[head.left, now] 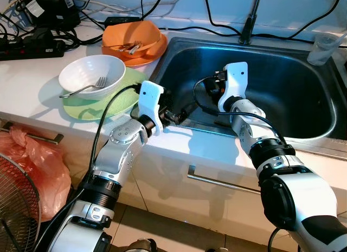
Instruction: Kitchen organization
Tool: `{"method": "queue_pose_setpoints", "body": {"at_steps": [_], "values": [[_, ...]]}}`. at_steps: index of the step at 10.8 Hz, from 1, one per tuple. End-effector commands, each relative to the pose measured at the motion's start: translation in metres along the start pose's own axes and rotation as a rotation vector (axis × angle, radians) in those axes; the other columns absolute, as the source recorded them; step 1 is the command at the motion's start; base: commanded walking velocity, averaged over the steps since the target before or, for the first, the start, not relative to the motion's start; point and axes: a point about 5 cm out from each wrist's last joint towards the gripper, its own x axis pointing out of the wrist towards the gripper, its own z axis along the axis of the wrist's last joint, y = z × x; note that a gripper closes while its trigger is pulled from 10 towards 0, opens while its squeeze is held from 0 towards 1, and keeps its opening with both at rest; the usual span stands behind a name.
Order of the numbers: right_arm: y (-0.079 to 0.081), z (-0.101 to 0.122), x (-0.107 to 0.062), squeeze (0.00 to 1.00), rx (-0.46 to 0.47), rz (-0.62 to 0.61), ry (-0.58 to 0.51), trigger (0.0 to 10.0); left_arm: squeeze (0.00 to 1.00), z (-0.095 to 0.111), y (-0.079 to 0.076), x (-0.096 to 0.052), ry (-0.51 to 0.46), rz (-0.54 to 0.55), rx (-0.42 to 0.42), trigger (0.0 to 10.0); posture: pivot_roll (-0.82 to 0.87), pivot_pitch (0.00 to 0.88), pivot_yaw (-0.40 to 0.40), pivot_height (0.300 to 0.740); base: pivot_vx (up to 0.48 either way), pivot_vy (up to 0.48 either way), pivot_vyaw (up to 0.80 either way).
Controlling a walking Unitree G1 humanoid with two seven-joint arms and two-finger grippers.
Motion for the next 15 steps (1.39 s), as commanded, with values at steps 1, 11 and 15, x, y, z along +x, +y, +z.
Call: {"method": "queue_pose_setpoints", "body": {"at_steps": [1, 11, 15], "values": [[0.003, 0.011, 0.003, 1.0, 0.019, 0.018, -0.032, 10.0, 1.0, 0.014, 0.005, 0.001, -0.049, 0.038, 0.052, 10.0, 0.07, 0.073, 0.055, 0.74, 0.0, 0.0, 0.0], [0.015, -0.014, -0.01, 0.23, 0.029, 0.056, -0.029, 10.0, 1.0, 0.085, 0.042, -0.054, -0.463, 0.559, 0.399, 10.0, 0.09, 0.04, 0.024, 0.74, 0.0, 0.0, 0.0], [0.021, -0.021, -0.013, 0.0, -0.001, 0.1, -0.014, 10.0, 1.0, 0.077, 0.061, -0.08, -0.413, 0.765, 0.451, 10.0, 0.1, 0.037, 0.013, 0.74, 0.0, 0.0, 0.0]]}}
